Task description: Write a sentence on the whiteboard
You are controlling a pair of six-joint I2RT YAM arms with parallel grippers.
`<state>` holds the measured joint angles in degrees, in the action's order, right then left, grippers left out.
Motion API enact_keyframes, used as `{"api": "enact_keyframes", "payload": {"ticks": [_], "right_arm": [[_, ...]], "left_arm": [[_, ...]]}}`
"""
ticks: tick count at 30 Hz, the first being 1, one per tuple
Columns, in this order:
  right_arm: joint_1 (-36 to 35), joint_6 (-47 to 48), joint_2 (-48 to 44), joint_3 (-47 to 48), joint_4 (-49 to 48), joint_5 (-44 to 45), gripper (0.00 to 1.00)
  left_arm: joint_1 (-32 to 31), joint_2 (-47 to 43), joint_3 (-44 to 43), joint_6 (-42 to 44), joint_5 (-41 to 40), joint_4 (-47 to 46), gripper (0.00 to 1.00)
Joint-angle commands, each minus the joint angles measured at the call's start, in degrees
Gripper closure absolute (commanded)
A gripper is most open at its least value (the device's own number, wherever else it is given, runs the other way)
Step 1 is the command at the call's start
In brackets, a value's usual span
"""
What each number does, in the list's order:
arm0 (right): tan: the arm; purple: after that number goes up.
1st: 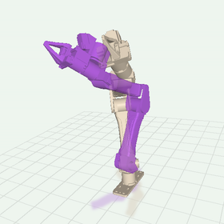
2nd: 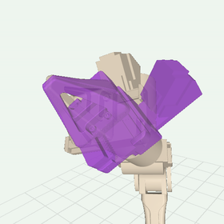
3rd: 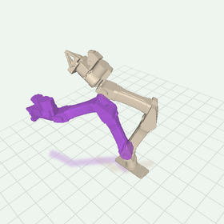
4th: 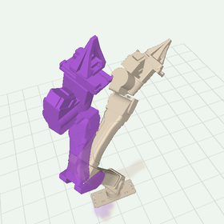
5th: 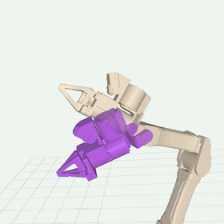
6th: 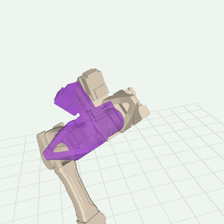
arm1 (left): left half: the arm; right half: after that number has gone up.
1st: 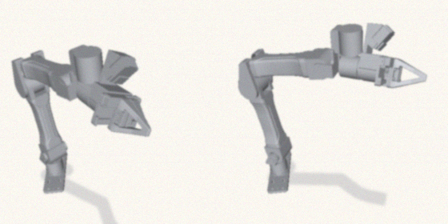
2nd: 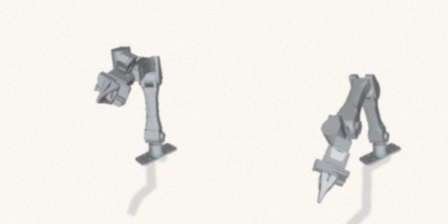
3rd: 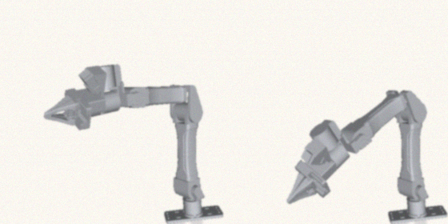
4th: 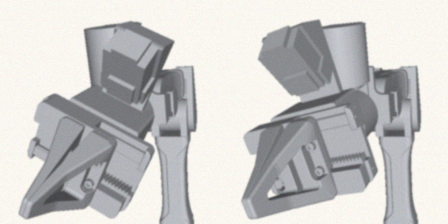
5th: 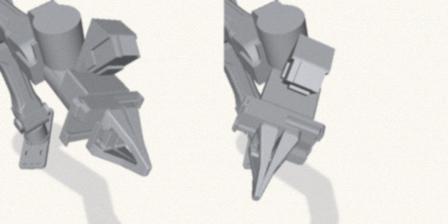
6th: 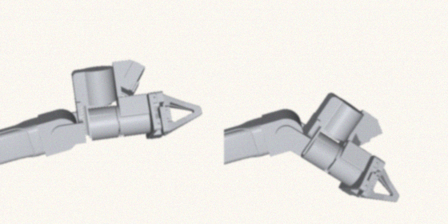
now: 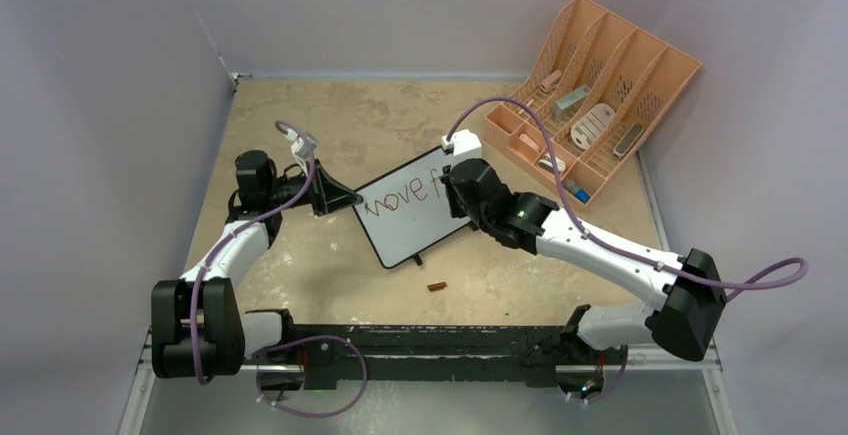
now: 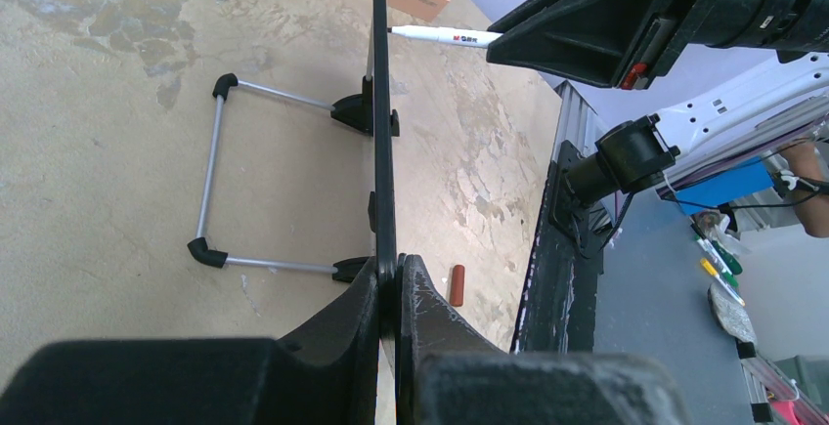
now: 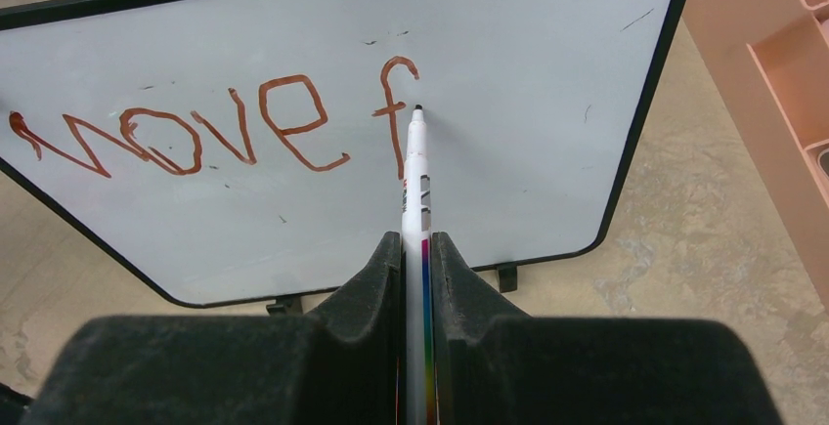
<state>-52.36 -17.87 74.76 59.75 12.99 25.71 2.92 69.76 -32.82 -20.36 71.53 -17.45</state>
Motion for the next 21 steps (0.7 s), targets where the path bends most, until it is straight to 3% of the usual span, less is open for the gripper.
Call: {"api": "enact_keyframes", "payload": {"ticks": [1, 21], "right_arm": [[0.26, 0.69, -0.06, 1.28, -1.27, -1.99, 1.0], [0.24, 0.22, -0.55, -1.65, 2.01, 0.79, 1.0]], "left_arm": [[-0.57, 0.2, -1.55, 2.43, 0.81, 0.38, 1.0], [-0.55, 0.2, -1.55, 2.52, 0.64, 0.58, 1.0]]}}
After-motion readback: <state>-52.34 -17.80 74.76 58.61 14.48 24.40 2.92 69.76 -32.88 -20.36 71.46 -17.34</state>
